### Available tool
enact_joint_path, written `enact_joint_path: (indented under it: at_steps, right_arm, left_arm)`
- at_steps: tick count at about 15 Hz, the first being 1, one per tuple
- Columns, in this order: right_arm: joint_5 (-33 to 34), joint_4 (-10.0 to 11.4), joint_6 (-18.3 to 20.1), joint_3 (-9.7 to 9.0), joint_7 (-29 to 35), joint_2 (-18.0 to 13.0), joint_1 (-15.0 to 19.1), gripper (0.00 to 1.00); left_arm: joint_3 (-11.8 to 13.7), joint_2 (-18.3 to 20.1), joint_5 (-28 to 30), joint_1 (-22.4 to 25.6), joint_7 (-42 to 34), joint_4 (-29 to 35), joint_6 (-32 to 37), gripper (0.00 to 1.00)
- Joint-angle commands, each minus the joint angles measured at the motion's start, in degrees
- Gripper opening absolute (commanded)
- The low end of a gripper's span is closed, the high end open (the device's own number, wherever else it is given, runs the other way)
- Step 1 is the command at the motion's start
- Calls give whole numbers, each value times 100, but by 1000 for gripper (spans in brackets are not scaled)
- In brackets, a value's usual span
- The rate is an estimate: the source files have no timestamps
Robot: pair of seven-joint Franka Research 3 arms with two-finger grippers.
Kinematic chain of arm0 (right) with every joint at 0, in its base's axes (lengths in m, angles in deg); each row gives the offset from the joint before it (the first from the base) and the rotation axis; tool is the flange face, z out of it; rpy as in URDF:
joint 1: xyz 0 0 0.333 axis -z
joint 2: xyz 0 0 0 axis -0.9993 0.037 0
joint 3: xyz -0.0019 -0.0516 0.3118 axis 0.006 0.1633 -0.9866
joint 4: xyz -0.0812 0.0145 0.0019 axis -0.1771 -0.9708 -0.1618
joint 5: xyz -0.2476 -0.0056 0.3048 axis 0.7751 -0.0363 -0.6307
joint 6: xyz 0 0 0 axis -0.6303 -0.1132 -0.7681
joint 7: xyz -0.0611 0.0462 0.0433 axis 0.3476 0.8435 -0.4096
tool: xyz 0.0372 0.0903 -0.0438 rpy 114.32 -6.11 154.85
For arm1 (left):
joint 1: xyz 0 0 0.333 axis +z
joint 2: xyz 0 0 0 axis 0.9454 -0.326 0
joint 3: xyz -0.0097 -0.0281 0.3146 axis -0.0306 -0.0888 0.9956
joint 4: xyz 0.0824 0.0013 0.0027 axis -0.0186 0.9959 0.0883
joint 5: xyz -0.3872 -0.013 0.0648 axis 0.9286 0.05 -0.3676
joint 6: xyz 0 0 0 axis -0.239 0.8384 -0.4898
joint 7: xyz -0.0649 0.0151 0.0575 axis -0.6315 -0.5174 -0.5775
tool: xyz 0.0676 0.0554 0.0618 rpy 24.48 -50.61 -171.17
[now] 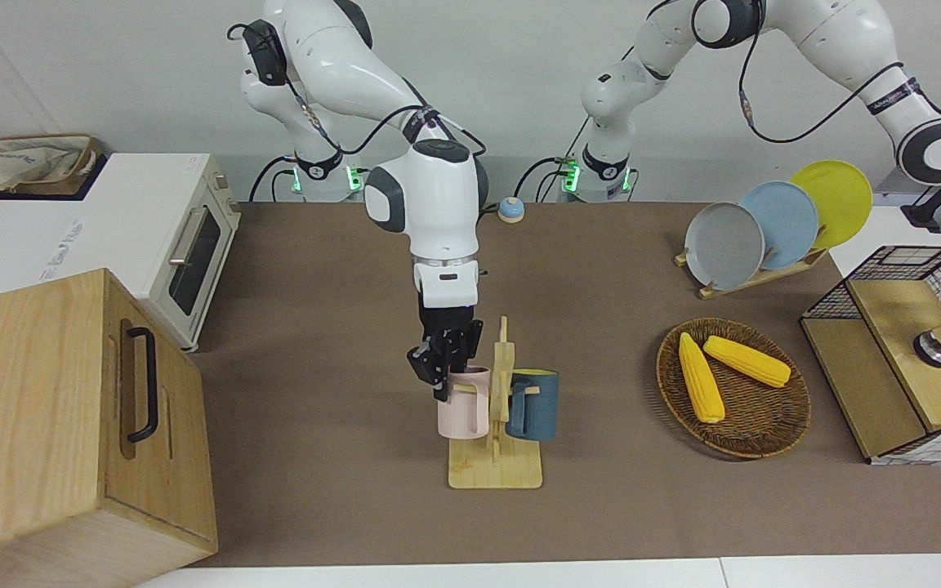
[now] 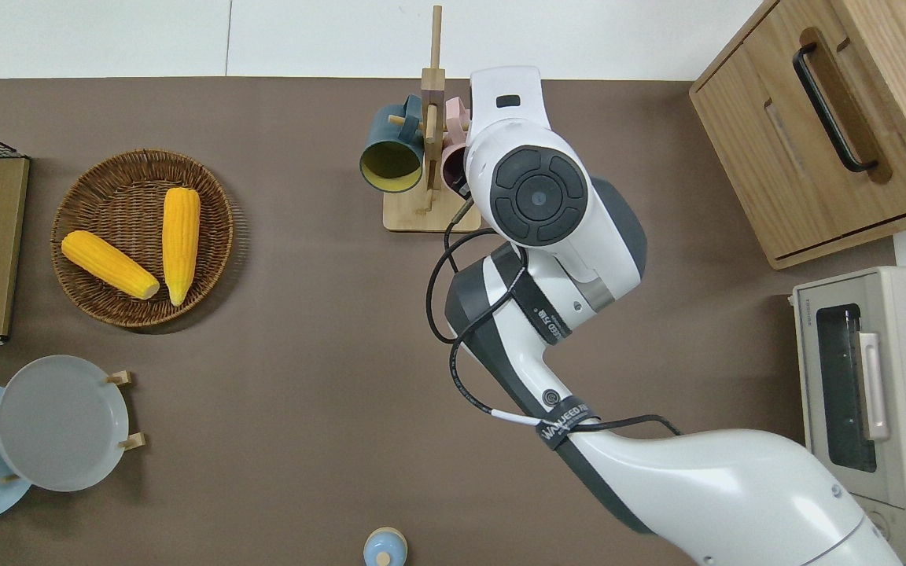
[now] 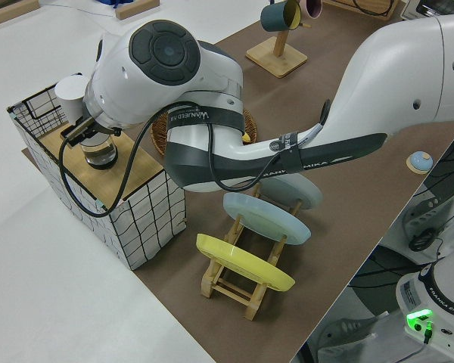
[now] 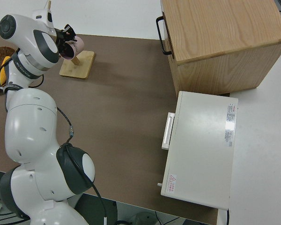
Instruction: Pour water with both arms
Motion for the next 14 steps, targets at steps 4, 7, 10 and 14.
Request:
enact_joint_path:
  at_steps: [4, 7, 10, 14]
  right_arm:
    - [-61, -87, -64, 45, 159, 109, -78, 324]
    - [-52, -35, -99, 98, 238, 92, -166, 320]
    - [-70, 290, -494, 142, 369, -5, -140, 318]
    - [-79, 396, -565, 168, 475, -40, -140, 230]
  left_arm:
    - [17, 11, 125, -27, -64, 26, -123, 0]
    - [17, 28, 125, -27, -55, 35, -114, 0]
    - [17, 28, 125, -27, -55, 26, -114, 0]
    - [17, 28, 125, -27, -55, 26, -105, 0]
